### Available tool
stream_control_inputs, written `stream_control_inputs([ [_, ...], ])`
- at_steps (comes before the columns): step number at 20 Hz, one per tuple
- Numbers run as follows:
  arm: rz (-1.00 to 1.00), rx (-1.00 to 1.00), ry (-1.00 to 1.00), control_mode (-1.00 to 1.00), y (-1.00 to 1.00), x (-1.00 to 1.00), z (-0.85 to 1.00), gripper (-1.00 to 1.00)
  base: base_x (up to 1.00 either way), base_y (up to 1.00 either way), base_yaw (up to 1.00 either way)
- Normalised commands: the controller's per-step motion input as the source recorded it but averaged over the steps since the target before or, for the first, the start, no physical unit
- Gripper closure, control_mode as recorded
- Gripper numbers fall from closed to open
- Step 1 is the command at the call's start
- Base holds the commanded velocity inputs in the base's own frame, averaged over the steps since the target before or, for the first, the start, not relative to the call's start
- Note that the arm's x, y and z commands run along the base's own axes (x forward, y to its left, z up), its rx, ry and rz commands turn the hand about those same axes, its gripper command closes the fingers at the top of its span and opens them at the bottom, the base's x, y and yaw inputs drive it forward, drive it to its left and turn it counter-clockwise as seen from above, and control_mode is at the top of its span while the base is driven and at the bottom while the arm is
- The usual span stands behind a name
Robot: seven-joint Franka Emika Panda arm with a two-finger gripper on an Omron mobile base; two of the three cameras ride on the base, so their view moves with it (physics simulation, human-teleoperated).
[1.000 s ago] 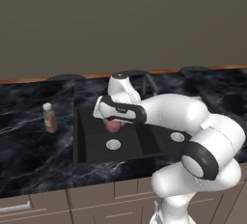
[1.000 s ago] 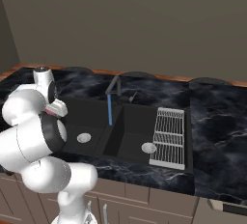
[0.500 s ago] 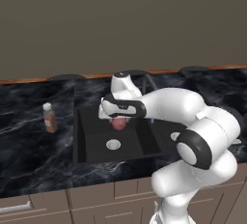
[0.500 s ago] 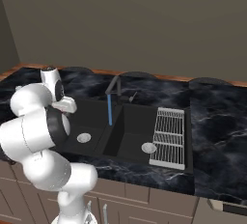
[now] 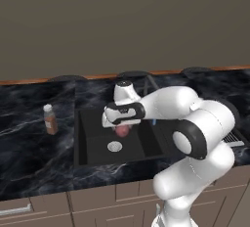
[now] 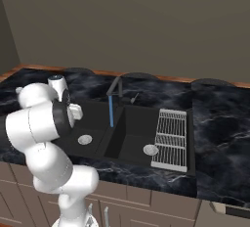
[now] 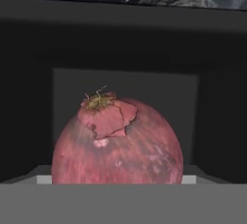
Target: Turn on the sink faucet. Then move the onion from the counter to the sink. Turn off the sink. Move the vegetable from the sink to the pot next to the stove. Finally move the pot to the rear right burner.
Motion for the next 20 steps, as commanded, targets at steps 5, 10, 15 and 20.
stream_control_inputs([
  [5, 0.02, -0.02, 0.09, -1.00, -0.01, 0.18, -0.26, 1.00, 0.00, 0.00, 0.00],
  [10, 0.00, -0.01, 0.03, -1.00, -0.03, 0.12, -0.27, 1.00, 0.00, 0.00, 0.00],
  [15, 0.00, -0.01, 0.01, -1.00, -0.04, 0.07, -0.25, 1.00, 0.00, 0.00, 0.00],
  [20, 0.00, -0.01, 0.00, -1.00, -0.02, 0.06, -0.24, 1.00, 0.00, 0.00, 0.00],
])
